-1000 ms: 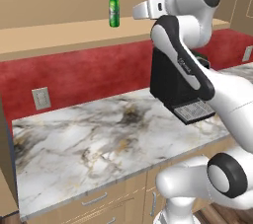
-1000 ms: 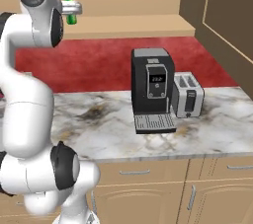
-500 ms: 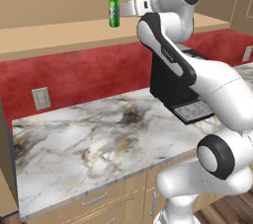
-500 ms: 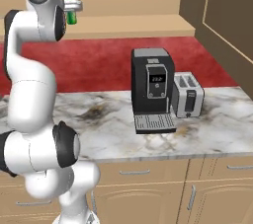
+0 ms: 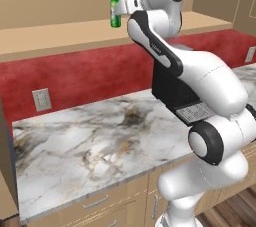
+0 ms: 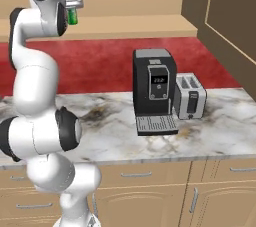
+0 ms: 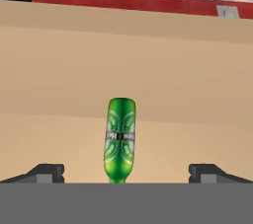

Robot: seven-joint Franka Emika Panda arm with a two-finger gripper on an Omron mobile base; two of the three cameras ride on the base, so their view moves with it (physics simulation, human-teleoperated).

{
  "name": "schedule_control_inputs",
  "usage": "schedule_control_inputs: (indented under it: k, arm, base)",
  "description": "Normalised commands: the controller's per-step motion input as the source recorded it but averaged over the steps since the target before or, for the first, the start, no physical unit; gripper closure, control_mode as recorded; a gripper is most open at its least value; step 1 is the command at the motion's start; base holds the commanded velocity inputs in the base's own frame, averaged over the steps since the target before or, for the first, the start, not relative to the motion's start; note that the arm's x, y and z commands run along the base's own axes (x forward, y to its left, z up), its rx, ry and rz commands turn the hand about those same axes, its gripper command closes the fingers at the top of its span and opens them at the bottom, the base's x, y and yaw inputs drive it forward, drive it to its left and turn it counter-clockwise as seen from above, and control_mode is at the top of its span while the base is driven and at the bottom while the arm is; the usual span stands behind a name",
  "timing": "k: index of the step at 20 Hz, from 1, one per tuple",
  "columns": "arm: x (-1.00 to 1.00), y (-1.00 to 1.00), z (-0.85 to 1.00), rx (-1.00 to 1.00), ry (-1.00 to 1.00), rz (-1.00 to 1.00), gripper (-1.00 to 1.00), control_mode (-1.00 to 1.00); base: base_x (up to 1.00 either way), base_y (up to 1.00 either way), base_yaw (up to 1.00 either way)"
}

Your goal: Open the cabinet directly in front. Then move the beer and the cup to the dining counter with the jar on it.

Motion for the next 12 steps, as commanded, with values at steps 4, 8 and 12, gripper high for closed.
schedule_control_inputs:
  k: [4,8,12]
  arm:
    - [0.48,0.01,0.0,0.0,0.02,0.0,-1.0,-1.0]
    - [0.41,0.0,0.0,0.0,0.02,0.0,-1.0,-1.0]
    - [0.35,0.07,-0.03,0.0,0.02,0.0,-1.0,-1.0]
  base:
    - [0.0,0.0,0.0]
    - [0.0,0.0,0.0]
    - [0.0,0.0,0.0]
